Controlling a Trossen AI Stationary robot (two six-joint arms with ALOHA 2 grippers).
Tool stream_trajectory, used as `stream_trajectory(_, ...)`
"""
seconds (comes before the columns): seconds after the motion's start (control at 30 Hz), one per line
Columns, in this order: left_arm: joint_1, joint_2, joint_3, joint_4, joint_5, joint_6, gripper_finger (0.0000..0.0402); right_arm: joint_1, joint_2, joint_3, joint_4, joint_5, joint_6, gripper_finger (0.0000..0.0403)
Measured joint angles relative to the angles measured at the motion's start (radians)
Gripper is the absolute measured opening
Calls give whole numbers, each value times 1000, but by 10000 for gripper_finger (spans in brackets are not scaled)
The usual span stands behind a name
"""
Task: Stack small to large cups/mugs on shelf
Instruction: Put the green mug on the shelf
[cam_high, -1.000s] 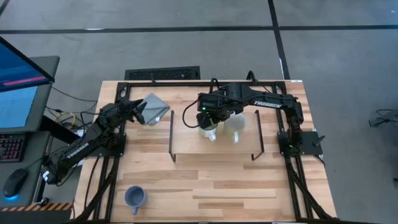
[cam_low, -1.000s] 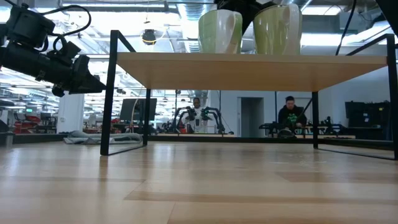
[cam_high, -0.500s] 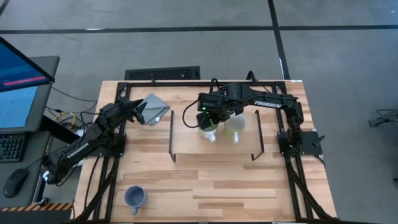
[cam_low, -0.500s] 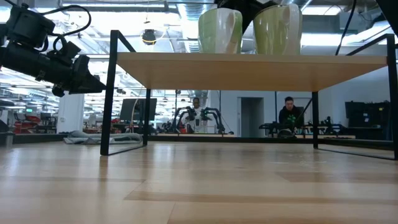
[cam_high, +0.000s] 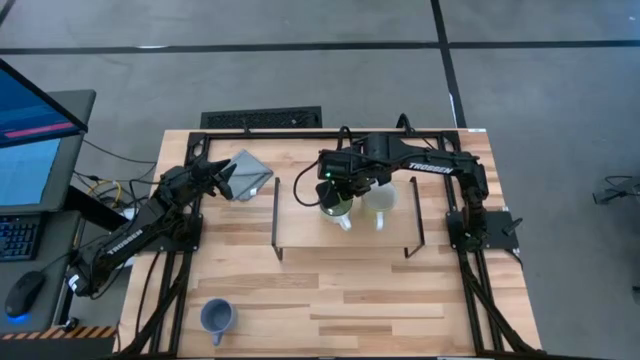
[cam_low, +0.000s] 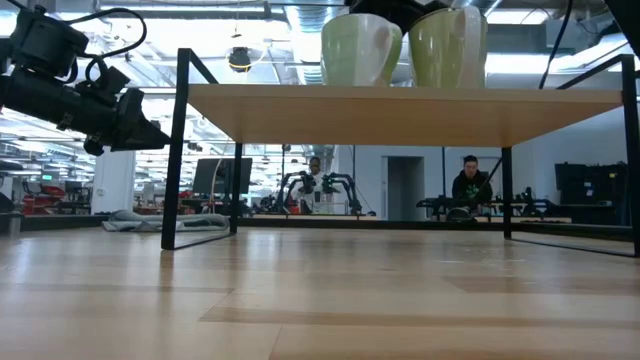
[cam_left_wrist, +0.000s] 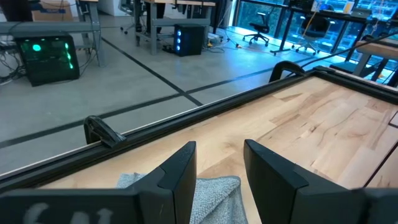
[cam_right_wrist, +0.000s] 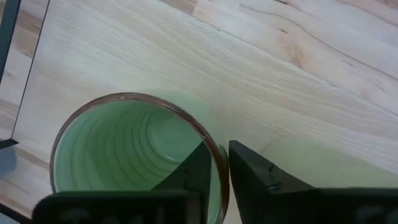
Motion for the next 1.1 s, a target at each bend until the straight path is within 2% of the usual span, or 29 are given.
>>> stream_trajectory(0.47, 0, 0, 0, 0, 11, -6, 125, -3, 0, 0, 0, -19, 16, 83)
stream_trajectory(0.9, 0, 0, 0, 0, 15, -8, 125, -23, 0, 0, 0, -8, -156, 83)
stream_trajectory(1.1, 0, 0, 0, 0, 15, -8, 125, -23, 0, 0, 0, -35, -106, 83)
